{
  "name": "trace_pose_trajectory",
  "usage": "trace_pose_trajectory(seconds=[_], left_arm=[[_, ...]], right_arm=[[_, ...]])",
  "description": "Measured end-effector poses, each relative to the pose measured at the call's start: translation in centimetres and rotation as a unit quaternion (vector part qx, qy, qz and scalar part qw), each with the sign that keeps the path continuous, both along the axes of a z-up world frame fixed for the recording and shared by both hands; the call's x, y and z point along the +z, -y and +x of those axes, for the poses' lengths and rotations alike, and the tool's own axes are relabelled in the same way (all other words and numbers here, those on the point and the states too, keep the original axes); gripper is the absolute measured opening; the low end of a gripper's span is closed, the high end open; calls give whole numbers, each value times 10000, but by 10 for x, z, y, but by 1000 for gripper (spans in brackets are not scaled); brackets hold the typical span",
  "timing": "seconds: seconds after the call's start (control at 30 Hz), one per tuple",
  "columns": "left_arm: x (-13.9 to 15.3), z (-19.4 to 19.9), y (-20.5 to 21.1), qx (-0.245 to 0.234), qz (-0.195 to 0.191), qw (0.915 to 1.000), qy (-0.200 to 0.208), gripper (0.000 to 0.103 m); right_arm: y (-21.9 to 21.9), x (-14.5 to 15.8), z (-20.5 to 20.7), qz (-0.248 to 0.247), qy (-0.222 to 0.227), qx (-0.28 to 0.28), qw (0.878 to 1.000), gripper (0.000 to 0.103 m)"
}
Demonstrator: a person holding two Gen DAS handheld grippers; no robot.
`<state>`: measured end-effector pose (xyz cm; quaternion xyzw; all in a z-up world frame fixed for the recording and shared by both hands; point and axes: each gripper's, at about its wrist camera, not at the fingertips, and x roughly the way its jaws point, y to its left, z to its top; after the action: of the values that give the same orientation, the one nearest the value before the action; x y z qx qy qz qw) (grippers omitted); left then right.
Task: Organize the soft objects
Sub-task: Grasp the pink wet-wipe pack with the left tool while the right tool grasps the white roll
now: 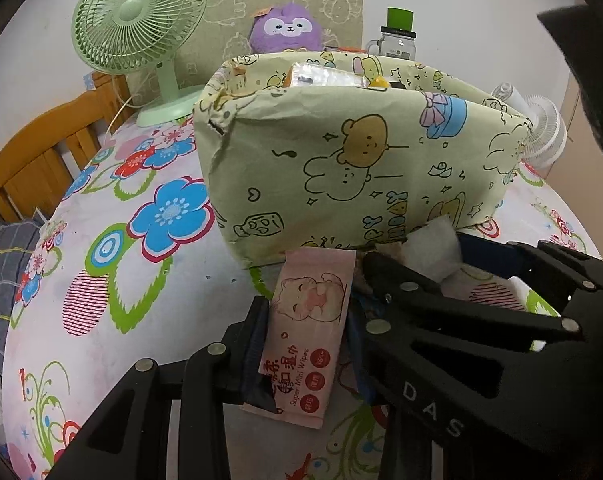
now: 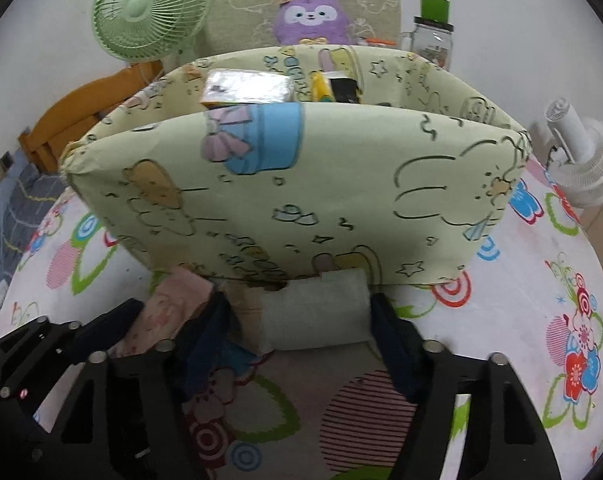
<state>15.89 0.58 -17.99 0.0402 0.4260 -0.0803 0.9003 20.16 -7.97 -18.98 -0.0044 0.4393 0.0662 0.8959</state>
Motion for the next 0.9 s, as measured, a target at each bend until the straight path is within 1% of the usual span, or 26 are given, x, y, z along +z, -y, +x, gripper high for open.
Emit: trace_pose_trajectory(seconds=[0.1, 0.17, 0.33, 0.5, 0.9], left_arm=[[0, -1, 1, -3, -15, 10000, 3, 39], [0, -2, 3, -28, -23, 10000, 2, 39], [3, -9, 10, -83, -99, 9999, 19, 39], [13, -20, 17, -126, -131, 9997, 166, 39], [48, -51, 25, -52, -291, 9978, 599, 39]], right_arm=[[2, 1, -3, 30, 19, -42, 10000, 57], [3, 2, -6, 30, 30, -77, 10000, 56], [13, 5, -15, 29, 97, -197, 9998, 56], [24, 15, -29, 68, 234, -310, 9992, 56], [40, 55, -73, 78, 798, -477, 9956, 56]])
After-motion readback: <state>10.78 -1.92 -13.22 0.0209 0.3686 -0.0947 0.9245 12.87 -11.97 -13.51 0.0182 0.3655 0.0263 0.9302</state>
